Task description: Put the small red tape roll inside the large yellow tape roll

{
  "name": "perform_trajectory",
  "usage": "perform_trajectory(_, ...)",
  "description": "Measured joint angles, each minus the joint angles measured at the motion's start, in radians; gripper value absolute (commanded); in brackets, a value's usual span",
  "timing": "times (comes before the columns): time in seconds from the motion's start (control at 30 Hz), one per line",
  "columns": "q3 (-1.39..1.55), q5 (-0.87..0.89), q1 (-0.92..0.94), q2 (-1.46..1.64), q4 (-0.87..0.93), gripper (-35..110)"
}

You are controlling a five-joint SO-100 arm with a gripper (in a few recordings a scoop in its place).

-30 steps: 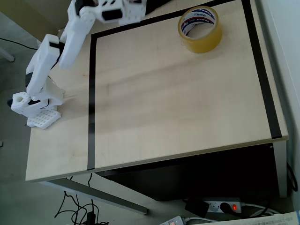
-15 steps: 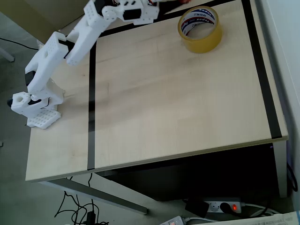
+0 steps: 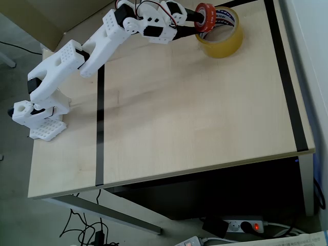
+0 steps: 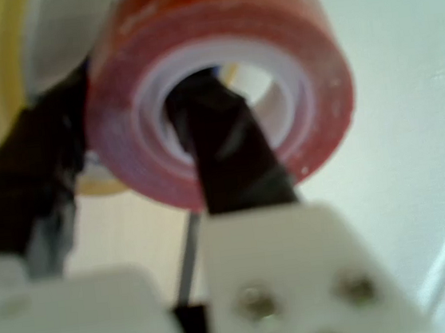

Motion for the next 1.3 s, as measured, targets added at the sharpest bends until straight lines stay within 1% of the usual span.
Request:
perform_trajectory(0.17, -0.044, 0.031, -0.005, -0.002, 0.057, 17)
perform_trajectory(0.37, -0.049, 0.031, -0.005, -0.002, 0.078, 18)
perform_trajectory(0.4, -0.049, 0.031, -0.005, -0.002, 0.084, 16)
perform_trajectory(0.5, -0.049, 0.031, -0.006, 0.000, 0.114, 0)
perform_trajectory(0.63, -0.049, 0.012, 0.002, 0.061, 0.183, 0)
perform_trajectory(0.83, -0.051, 0.008, -0.014, 0.337, 0.365, 0)
perform_trajectory(1.0, -0.052, 0.005, -0.025, 0.624, 0.442, 1)
perform_trajectory(1.2, -0.089, -0.028, 0.003, 0.992, 0.592, 0)
perform_trajectory(1.3, -0.063, -0.029, 0.005, 1.172, 0.620, 0)
